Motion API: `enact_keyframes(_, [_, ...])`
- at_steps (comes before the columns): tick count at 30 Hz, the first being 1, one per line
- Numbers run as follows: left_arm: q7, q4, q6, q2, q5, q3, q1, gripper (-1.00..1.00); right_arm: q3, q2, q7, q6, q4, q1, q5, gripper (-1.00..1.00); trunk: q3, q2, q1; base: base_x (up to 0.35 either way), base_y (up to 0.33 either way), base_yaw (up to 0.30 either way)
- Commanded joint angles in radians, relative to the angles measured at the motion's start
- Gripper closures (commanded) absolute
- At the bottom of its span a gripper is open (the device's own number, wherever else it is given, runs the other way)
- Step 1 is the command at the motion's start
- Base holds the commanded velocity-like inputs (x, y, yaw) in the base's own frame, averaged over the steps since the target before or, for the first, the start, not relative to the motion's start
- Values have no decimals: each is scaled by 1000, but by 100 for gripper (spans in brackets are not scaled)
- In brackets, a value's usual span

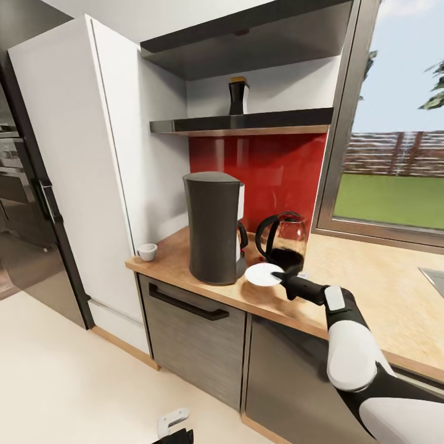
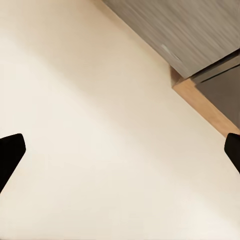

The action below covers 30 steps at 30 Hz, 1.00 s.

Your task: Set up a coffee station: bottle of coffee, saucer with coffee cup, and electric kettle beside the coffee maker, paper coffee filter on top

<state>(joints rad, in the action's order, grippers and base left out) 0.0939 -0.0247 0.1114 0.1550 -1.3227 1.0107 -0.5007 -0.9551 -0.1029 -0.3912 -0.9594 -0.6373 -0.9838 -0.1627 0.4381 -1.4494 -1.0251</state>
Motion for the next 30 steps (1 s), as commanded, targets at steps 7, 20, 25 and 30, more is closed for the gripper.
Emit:
enact_keyframes(7, [6, -1, 2, 0, -6, 8, -1, -100, -7, 4, -2, 109, 109, 2, -2, 100, 1, -1, 0, 0, 0, 0])
enact_keyframes(20, [6, 0, 2, 0, -6, 9, -1, -100, -4, 7, -5, 177, 153, 4, 0, 100, 1, -1, 0, 0, 0, 0])
enact_keyframes(25, [6, -1, 2, 1, -5, 9, -1, -100, -5, 9, -3, 196, 152, 5, 1, 100, 1, -1, 0, -8, -21, 0])
enact_keyframes(30, [6, -1, 2, 1, -4, 9, -1, -100, -4, 9, -3, 197, 152, 5, 2, 100, 1, -1, 0, -117, -38, 0])
